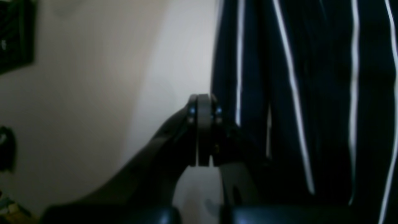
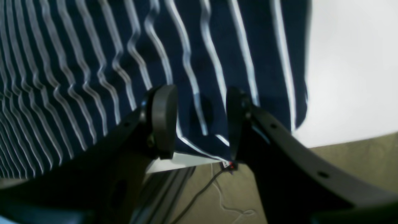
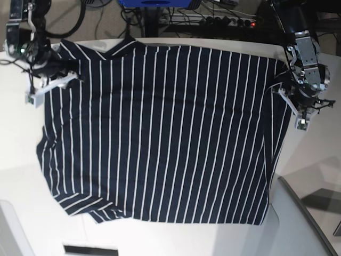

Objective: Layout the t-shirt on the table in an organized manner, then fold the t-shirt properly
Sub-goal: 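Pull the shirt corner outward with the right gripper to smooth it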

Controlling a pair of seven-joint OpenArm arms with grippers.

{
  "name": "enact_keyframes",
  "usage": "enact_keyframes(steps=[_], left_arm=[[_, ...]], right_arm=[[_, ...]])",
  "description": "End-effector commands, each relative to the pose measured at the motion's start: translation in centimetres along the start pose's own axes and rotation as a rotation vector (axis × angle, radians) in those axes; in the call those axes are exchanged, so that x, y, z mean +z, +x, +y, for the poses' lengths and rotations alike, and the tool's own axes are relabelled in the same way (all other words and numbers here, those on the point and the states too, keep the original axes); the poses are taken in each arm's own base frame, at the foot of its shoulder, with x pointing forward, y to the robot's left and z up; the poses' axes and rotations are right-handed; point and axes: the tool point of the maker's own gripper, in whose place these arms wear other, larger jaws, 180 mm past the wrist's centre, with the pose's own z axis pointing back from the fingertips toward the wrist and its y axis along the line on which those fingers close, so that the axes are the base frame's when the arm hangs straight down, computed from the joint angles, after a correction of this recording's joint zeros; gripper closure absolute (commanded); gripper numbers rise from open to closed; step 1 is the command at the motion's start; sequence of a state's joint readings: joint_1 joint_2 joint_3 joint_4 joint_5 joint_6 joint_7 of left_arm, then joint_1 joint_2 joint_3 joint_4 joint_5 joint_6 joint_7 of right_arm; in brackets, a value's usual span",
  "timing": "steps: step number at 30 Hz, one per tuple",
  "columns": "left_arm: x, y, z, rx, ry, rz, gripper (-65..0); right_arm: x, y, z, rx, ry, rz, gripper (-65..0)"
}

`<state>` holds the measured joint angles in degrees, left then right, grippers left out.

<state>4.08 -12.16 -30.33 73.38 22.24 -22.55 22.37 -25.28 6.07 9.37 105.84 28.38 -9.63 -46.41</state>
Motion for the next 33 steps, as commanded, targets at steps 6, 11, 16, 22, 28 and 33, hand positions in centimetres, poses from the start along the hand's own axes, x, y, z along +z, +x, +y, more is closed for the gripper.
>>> enact_keyframes(steps=[6, 11, 16, 22, 28, 33], left_arm=[[0.2, 1.2, 1.6, 0.003, 0.036, -0.038, 0.0], [0.2, 1.1, 1.5, 0.004, 0.035, -0.036, 0.0], [0.2, 1.0, 1.6, 0.003, 0.035, -0.034, 0.0], [0.2, 1.0, 1.5, 0.003, 0.033, -0.033, 0.0], [0.1, 1.0, 1.3, 0.000, 0.029, -0.034, 0.0], [0.1, 0.9, 1.1, 0.005, 0.026, -0.032, 0.0]], right_arm=[[0.8, -1.0, -1.4, -0.044, -0.027, -0.047, -29.7], [-0.8, -4.2, -3.0, -0.076, -0.068, 0.040, -49.4], [-1.7, -5.4, -4.6, -0.091, -0.106, 0.025, -44.0], [-1.7, -7.0, -5.1, -0.090, -0.120, 0.053, -42.0], [-0.8, -6.9, -4.9, -0.080, -0.112, 0.042, -42.5], [-0.5, -7.2, -5.0, -0.079, -0.115, 0.046, -42.3]])
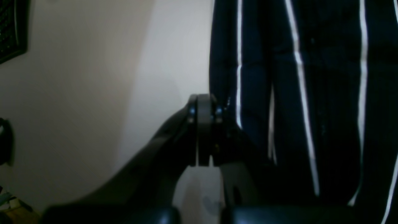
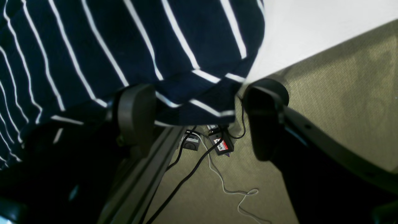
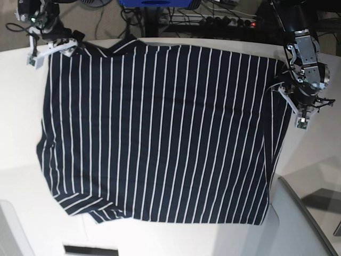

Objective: Layout the t-shirt on the table in an organized manner, then fold the t-shirt properly

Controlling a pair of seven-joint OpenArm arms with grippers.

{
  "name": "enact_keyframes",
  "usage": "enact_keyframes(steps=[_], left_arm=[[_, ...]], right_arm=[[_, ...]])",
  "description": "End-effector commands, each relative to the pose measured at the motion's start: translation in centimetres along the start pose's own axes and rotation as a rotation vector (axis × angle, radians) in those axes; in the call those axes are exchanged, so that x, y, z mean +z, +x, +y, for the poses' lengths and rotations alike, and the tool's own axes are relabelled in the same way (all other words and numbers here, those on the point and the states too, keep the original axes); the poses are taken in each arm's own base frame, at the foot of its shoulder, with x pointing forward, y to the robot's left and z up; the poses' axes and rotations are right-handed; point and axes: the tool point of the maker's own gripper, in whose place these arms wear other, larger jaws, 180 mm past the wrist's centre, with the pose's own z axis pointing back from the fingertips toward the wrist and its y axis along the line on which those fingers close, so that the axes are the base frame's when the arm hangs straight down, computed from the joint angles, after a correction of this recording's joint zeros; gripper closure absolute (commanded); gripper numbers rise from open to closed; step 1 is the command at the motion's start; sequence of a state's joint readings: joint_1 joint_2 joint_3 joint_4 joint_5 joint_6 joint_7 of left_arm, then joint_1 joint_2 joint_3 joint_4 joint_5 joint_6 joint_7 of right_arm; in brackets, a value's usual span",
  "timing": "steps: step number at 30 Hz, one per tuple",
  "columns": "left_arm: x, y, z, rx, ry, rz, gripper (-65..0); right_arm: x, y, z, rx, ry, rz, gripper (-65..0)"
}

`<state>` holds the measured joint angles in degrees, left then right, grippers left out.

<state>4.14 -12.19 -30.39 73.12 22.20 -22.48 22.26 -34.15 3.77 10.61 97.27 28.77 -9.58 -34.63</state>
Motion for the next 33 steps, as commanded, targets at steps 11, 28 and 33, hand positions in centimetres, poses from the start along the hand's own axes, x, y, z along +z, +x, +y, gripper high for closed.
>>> enact_keyframes(steps=[11, 28, 33], left_arm=[[0.3, 0.2, 0.9, -0.001, 0.022, -0.020, 0.0], [0.2, 0.7, 0.2, 0.003, 0.010, -0.029, 0.0], [0.2, 0.6, 0.2, 0.003, 0.011, -0.027, 0.0]], right_arm=[[-0.2, 1.0, 0.4, -0.001, 0.014, -0.023, -9.8], [1.2, 12.9, 11.7, -0.002, 0.295, -0.046, -0.5], [-1.3, 16.9, 14.0, -0.039, 0.320, -0.035, -0.5]])
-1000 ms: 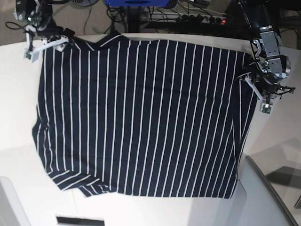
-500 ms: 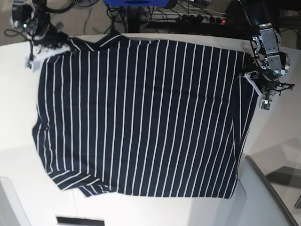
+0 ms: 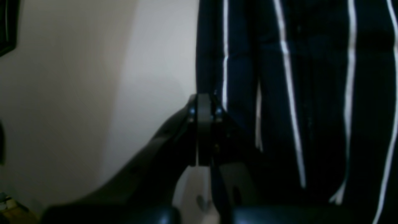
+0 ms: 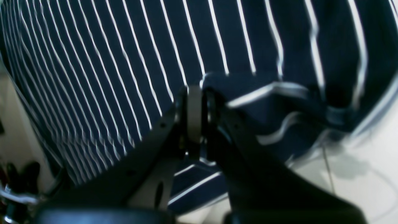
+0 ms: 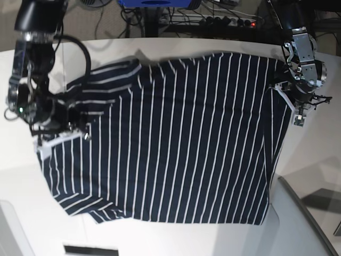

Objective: Layout the t-shirt on the table in an organized manner, then fold the t-shirt properly

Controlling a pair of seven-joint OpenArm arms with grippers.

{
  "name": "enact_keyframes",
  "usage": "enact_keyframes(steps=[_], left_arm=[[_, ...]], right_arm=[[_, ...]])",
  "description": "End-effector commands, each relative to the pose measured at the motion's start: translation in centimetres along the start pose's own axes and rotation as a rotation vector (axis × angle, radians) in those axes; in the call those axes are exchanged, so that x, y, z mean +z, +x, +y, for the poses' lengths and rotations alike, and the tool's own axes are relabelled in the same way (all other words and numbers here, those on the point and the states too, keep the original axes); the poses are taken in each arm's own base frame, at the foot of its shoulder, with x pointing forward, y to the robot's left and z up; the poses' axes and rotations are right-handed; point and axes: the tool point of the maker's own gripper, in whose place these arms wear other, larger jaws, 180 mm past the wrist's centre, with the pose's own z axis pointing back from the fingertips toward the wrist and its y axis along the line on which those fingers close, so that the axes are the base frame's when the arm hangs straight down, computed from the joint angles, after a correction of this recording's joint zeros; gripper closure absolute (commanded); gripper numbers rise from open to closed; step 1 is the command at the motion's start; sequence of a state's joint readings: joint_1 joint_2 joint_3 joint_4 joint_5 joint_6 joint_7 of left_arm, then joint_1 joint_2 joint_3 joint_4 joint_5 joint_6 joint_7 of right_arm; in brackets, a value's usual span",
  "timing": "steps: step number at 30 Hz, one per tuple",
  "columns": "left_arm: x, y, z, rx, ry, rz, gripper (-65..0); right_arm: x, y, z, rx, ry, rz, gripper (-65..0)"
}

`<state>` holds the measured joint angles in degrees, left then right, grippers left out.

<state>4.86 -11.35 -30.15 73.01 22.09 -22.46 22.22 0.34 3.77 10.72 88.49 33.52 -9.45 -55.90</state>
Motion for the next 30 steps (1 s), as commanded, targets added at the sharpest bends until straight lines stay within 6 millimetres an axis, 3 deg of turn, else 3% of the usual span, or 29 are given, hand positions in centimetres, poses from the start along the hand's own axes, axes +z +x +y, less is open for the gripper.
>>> enact_keyframes(steps=[1, 6, 8, 11, 13, 16, 19, 24, 30], left_arm=[[0.2, 1.2, 1.3, -0.003, 0.030, -0.038, 0.0], [0.2, 1.0, 1.2, -0.003, 0.029, -0.033, 0.0], [0.2, 1.0, 1.2, -0.004, 0.028, -0.032, 0.0], [0.3, 0.8, 1.4, 0.000, 0.032, -0.029, 0.0], [0.3, 0.7, 1.5, -0.002, 0.035, -0.028, 0.0], [0.3, 0.7, 1.7, -0.003, 0.038, -0.027, 0.0], [0.3, 0.7, 1.8, -0.004, 0.039, -0.027, 0.0], [0.3, 0.9, 1.6, -0.006, 0.035, -0.031, 0.0], [0.2, 1.1, 1.5, -0.006, 0.032, -0.035, 0.0]], right_arm=[[-0.4, 1.8, 0.7, -0.005, 0.016, -0.022, -0.5], [-3.9, 3.1, 0.5, -0.066, -0.007, 0.038, -2.6], [-4.2, 3.0, 0.2, -0.068, -0.015, 0.052, -11.1], [-2.6, 3.6, -0.1, -0.024, -0.007, -0.005, -29.1], [-0.1, 4.2, 0.5, 0.079, 0.024, -0.081, -33.9], [3.5, 2.5, -0.1, 0.158, 0.021, -0.143, -33.9], [4.7, -1.6, -2.7, 0.156, -0.034, -0.087, -34.5], [4.3, -6.4, -5.5, 0.159, -0.073, -0.017, -34.7], [2.1, -7.9, -6.2, 0.177, -0.066, 0.003, -34.7]])
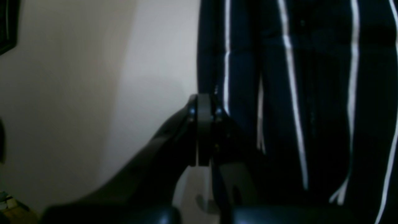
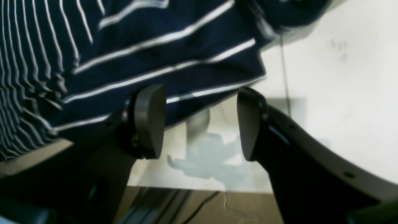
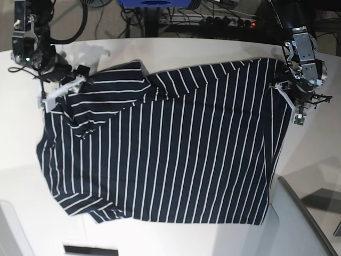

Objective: Layout the t-shirt on the table in an organized manner, then fold the t-shirt properly

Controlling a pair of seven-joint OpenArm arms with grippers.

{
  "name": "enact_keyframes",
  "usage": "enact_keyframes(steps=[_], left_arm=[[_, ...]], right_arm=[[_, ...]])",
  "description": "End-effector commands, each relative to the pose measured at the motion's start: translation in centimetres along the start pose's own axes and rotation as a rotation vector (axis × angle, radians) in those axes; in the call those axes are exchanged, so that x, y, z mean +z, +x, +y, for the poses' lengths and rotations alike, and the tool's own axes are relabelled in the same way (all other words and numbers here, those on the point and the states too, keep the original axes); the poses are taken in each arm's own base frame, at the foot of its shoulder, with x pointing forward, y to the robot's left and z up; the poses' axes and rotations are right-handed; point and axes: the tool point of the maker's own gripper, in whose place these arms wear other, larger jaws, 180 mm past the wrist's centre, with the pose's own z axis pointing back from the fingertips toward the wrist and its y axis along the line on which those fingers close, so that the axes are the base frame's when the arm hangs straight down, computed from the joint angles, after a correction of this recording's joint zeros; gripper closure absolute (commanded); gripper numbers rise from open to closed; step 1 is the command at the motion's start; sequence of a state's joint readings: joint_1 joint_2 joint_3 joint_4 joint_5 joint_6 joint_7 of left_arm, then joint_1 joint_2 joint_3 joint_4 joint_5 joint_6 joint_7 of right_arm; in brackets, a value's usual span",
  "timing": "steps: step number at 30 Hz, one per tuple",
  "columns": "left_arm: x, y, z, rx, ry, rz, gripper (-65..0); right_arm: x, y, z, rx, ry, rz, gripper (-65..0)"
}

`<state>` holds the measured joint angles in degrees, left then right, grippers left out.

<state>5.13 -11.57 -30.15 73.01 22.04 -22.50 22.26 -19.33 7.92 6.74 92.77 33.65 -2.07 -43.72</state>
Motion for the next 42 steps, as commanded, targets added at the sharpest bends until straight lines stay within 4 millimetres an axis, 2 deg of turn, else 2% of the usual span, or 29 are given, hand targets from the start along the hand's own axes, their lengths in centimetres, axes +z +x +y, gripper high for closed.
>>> enact_keyframes(steps=[1, 9, 13, 15, 17, 21, 22, 24, 26, 27, 30, 31, 35, 39, 42], left_arm=[[0.2, 1.3, 1.4, -0.002, 0.032, -0.039, 0.0], [0.3, 0.9, 1.7, 0.000, 0.039, -0.032, 0.0], [0.3, 0.9, 1.7, 0.000, 0.039, -0.032, 0.0], [0.3, 0.9, 1.7, 0.000, 0.039, -0.032, 0.0], [0.3, 0.9, 1.6, 0.001, 0.037, -0.032, 0.0], [0.3, 0.9, 1.6, 0.001, 0.037, -0.032, 0.0], [0.3, 0.9, 1.6, 0.001, 0.037, -0.032, 0.0], [0.3, 0.9, 1.6, 0.001, 0.037, -0.032, 0.0], [0.3, 0.9, 1.6, 0.001, 0.037, -0.032, 0.0], [0.3, 0.9, 1.6, 0.001, 0.037, -0.032, 0.0], [0.3, 0.9, 1.7, 0.000, 0.039, -0.032, 0.0], [0.3, 0.9, 1.7, 0.000, 0.039, -0.032, 0.0], [0.3, 0.9, 1.7, 0.000, 0.039, -0.032, 0.0], [0.2, 1.1, 1.7, 0.002, 0.038, -0.035, 0.0], [0.2, 1.1, 1.7, 0.003, 0.039, -0.036, 0.0]], right_arm=[[0.0, 1.3, -0.2, 0.006, -0.002, -0.033, -34.7], [-0.5, 2.2, -1.3, 0.004, -0.026, -0.055, -34.7], [-1.2, 2.1, -2.0, -0.010, -0.041, -0.037, -34.7], [-1.8, 1.4, -3.0, -0.024, -0.061, -0.007, -34.5], [-2.1, 1.5, -3.6, -0.021, -0.074, -0.012, -34.5], [-2.4, 1.2, -4.0, -0.028, -0.080, -0.015, -33.9], [-2.3, 1.4, -3.8, -0.027, -0.075, -0.018, -32.6], [-2.3, 1.3, -3.6, -0.031, -0.068, -0.014, -23.7], [-2.3, 0.9, -3.5, -0.033, -0.065, 0.003, -8.3], [-2.4, 0.6, -3.2, -0.038, -0.059, 0.015, -0.8], [-1.6, 0.7, -1.7, -0.035, -0.031, 0.025, -2.3], [-1.1, 0.6, -1.0, -0.027, -0.016, 0.023, -0.8], [0.6, 1.7, 1.9, -0.050, 0.017, 0.004, -0.6], [1.5, 4.3, 4.4, -0.069, 0.054, -0.017, -0.6], [1.6, 7.3, 5.9, -0.054, 0.087, -0.044, -0.6]])
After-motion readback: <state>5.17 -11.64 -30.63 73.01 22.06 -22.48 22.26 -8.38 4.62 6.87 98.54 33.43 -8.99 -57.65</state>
